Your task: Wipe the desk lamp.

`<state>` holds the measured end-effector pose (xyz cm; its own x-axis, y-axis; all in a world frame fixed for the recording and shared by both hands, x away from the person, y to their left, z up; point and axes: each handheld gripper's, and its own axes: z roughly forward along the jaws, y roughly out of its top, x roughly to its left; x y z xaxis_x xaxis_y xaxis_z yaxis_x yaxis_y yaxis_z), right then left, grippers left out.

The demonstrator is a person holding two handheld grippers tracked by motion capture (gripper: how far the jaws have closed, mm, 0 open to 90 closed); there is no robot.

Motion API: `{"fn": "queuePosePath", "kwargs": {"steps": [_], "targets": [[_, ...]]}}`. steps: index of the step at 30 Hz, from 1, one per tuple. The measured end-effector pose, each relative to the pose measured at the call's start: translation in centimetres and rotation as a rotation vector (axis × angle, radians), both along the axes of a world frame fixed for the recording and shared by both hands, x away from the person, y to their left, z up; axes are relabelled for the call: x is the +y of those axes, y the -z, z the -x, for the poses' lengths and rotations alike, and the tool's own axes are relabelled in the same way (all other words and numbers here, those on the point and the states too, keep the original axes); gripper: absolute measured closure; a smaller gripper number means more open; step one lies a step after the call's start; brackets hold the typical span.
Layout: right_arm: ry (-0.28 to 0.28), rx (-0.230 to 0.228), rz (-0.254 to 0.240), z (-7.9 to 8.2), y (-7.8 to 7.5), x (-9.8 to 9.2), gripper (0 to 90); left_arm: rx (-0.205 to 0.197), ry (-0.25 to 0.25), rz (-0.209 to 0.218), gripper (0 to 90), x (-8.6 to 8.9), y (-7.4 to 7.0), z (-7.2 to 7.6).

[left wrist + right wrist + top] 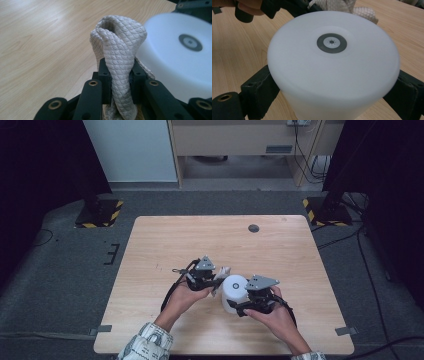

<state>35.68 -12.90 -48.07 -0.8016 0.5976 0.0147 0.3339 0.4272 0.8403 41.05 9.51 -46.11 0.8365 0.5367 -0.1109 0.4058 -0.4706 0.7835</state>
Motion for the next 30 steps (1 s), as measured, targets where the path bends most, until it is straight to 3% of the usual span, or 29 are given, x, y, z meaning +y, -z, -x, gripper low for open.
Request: {"fn": "queuePosePath", "kwargs": {"steps": [5, 9, 18, 22, 25, 27, 30], "targets": [[0.001, 0.0, 0.001, 0.0, 0.0, -0.1, 9.0, 0.008, 0.005, -0.008, 75.8, 0.0, 0.4, 0.0], [0.007, -0.003, 0.002, -0.1, 0.0, -0.1, 9.0, -0.012, -0.009, 0.004, 76.3, 0.0, 0.9, 0.5], [0.024, -0.002, 0.003, -0.1, 0.0, -0.4, 9.0, 0.008, 0.006, -0.05, 76.2, -0.1, 2.2, 0.9], [0.023, -0.005, 0.002, -0.1, 0.1, -0.4, 9.0, -0.014, 0.001, -0.018, 76.2, 0.1, 1.0, 1.1], [0.02, -0.005, 0.002, -0.2, 0.1, -0.5, 9.0, -0.024, 0.006, -0.018, 76.3, 0.2, 0.5, 1.2], [0.023, -0.005, 0.003, -0.1, 0.1, -0.4, 9.0, -0.019, 0.007, -0.012, 76.2, 0.2, 0.6, 1.2], [0.023, -0.009, 0.006, -0.1, 0.1, -0.4, 9.0, 0.007, 0.007, -0.039, 76.2, 0.1, 1.9, 1.3]]}}
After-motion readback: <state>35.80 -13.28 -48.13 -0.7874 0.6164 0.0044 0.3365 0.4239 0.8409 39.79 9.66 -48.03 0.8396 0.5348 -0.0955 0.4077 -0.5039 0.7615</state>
